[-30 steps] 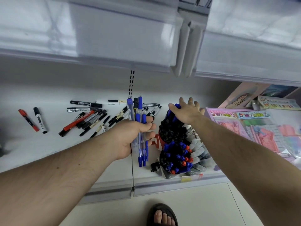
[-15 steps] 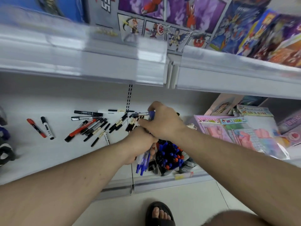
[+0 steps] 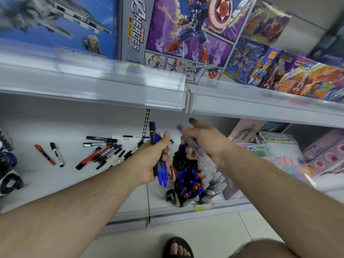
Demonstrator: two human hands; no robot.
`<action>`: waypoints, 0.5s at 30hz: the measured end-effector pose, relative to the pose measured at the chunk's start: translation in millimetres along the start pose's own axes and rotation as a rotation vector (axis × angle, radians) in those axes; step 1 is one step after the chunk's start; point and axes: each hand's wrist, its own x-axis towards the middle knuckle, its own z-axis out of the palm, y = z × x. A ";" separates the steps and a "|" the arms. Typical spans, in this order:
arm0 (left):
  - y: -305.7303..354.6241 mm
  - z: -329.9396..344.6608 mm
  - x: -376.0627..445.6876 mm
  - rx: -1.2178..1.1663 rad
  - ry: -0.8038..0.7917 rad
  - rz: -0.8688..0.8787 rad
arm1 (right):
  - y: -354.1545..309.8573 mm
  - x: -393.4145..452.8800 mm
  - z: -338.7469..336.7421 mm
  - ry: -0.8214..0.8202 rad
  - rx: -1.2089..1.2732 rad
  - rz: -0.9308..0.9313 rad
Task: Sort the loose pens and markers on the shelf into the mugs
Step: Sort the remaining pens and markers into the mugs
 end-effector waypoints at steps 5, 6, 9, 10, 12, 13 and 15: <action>1.1 -0.9 -2.9 0.131 -0.091 -0.105 | 1.0 -8.5 -3.4 -0.259 -0.698 -0.033; -1.6 -0.2 -1.9 0.184 -0.087 -0.110 | -1.2 -7.4 -4.5 -0.255 -0.778 -0.046; -6.6 1.0 1.7 0.203 -0.033 -0.061 | -11.2 -10.4 -21.4 -0.248 -0.944 0.053; -7.9 0.8 3.8 0.179 -0.003 -0.034 | -13.5 -14.2 -31.2 -0.234 -0.952 0.131; -12.3 0.6 7.4 0.140 0.061 0.023 | -10.4 -20.8 -51.5 -0.166 -0.856 0.224; -16.1 1.3 8.6 0.147 0.072 0.041 | -5.1 -22.2 -61.4 -0.109 -0.750 0.212; -27.2 4.7 10.0 0.229 0.044 0.041 | 11.4 -19.0 -76.1 0.039 -0.436 0.116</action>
